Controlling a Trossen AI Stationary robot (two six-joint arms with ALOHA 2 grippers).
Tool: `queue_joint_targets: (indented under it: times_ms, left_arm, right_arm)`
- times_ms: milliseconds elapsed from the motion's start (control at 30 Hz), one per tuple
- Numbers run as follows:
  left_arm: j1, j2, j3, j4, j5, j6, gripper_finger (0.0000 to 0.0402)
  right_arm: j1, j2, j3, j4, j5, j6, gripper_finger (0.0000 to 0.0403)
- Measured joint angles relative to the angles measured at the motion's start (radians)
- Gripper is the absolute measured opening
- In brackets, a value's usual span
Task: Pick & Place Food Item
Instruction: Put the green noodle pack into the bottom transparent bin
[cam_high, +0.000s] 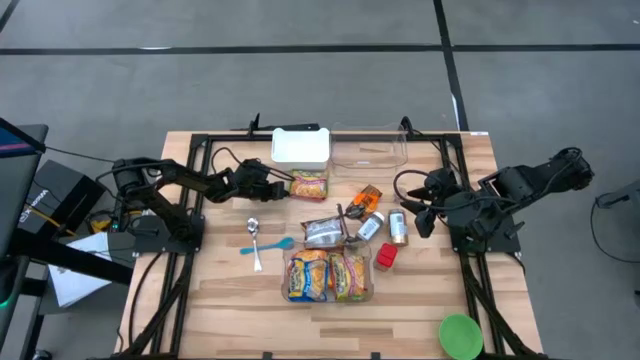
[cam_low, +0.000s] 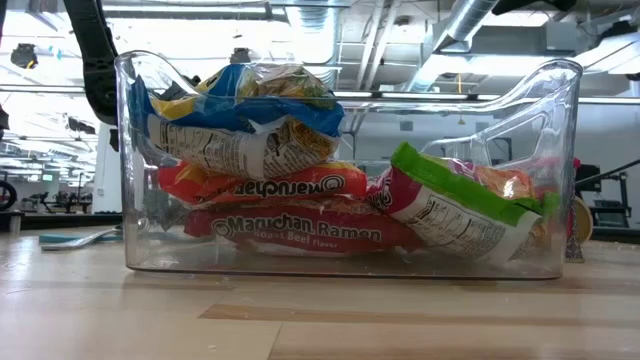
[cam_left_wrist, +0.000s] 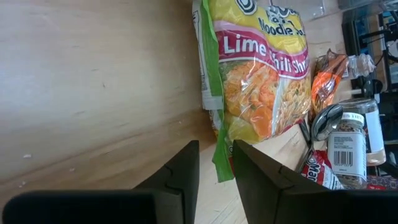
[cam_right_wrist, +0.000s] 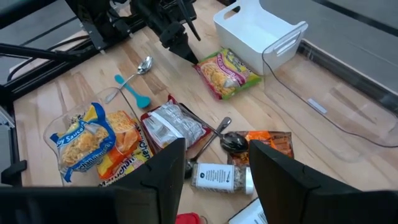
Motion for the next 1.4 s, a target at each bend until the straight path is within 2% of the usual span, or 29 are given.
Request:
queue_joint_targets:
  times_ms: [533, 800, 900, 1167, 1400]
  left_arm:
    - [-0.025, 0.000, 0.000, 0.006, 0.059, -0.006, 0.0092]
    - [-0.030, 0.002, -0.002, 0.025, 0.064, 0.000, 0.0132]
    - [-0.030, 0.002, -0.002, 0.025, 0.036, 0.001, 0.0140]
    - [-0.030, 0.023, 0.001, 0.059, 0.018, -0.001, 0.0109]
    - [-0.056, 0.092, 0.003, 0.165, 0.015, -0.036, 0.0095]
  right_arm:
    - [0.000, 0.000, 0.000, 0.002, -0.001, 0.000, 0.0171]
    - [0.000, 0.000, 0.000, 0.002, -0.004, -0.008, 0.0171]
    - [0.000, -0.001, 0.000, 0.002, -0.004, -0.009, 0.0171]
    - [0.000, -0.002, 0.000, 0.002, -0.004, -0.012, 0.0171]
    - [0.000, -0.002, 0.000, 0.002, -0.004, -0.010, 0.0171]
